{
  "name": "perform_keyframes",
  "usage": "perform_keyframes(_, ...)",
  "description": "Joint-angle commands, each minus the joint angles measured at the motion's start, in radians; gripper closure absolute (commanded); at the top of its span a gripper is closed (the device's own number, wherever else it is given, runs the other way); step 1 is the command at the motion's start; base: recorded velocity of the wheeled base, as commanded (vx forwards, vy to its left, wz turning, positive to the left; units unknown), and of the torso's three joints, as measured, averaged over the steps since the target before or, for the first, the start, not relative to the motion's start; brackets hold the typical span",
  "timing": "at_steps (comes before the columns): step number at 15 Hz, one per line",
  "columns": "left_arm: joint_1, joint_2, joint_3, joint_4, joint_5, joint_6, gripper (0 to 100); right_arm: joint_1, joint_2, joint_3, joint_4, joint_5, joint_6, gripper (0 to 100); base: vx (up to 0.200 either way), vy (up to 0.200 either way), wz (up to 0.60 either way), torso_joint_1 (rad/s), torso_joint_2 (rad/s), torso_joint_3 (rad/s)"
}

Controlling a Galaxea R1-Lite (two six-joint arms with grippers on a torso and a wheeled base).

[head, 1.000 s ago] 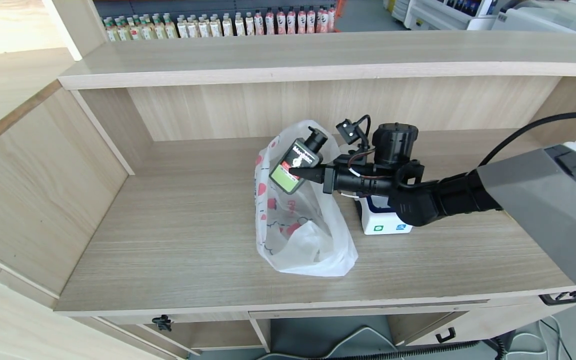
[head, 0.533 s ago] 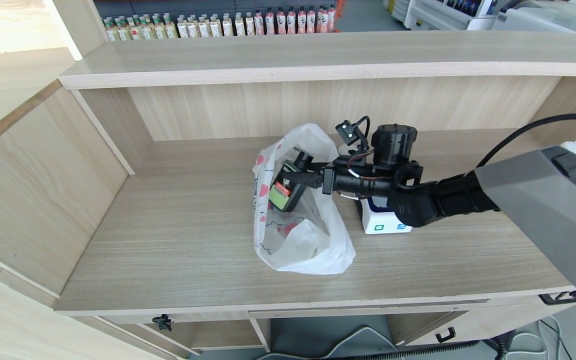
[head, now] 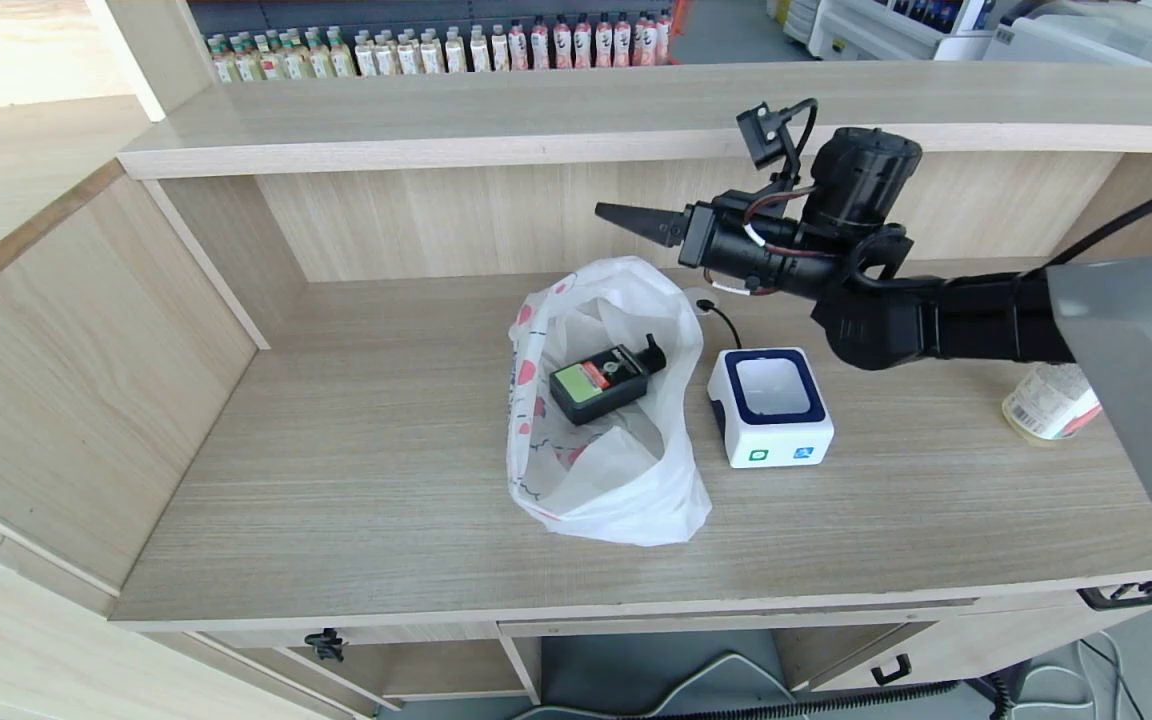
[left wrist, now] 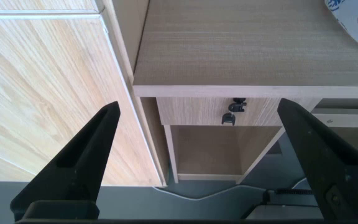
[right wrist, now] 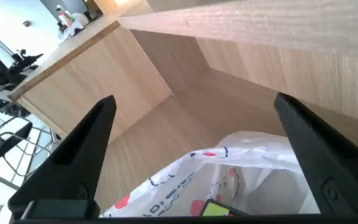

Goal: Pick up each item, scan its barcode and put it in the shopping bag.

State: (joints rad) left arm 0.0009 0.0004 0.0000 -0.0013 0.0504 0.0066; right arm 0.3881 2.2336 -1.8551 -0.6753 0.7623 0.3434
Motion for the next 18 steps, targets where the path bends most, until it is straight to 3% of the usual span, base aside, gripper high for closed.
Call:
perform_keyframes(1, 0.001, 0.0, 0.0, 0.0, 0.0, 0.0, 0, -0.035, -0.098, -0.075, 0.089, -0.017, 0.023, 0, 0.0, 0.0, 0.0, 0.0, 0.0, 0.0)
perform_keyframes(3, 0.001, 0.0, 0.0, 0.0, 0.0, 0.0, 0, -0.058, -0.177, 0.01, 0.132, -0.064, -0.012, 0, 0.0, 0.0, 0.0, 0.0, 0.0, 0.0)
perform_keyframes(7, 0.001, 0.0, 0.0, 0.0, 0.0, -0.007, 0, -0.222, -0.48, 0.453, 0.212, -0.107, -0.317, 0, 0.0, 0.0, 0.0, 0.0, 0.0, 0.0)
perform_keyframes(10, 0.001, 0.0, 0.0, 0.0, 0.0, -0.008, 0, -0.399, -0.73, 0.757, 0.303, -0.328, -0.601, 0, 0.0, 0.0, 0.0, 0.0, 0.0, 0.0)
perform_keyframes(14, 0.001, 0.0, 0.0, 0.0, 0.0, -0.007, 0, -0.502, -0.893, 0.973, 0.327, -0.408, -0.629, 0, 0.0, -0.15, 0.0, -0.002, 0.0, 0.002)
perform_keyframes(18, 0.001, 0.0, 0.0, 0.0, 0.002, -0.004, 0, -0.546, -0.927, 1.013, 0.344, -0.416, -0.639, 0, 0.0, -0.2, 0.0, 0.0, 0.0, 0.004)
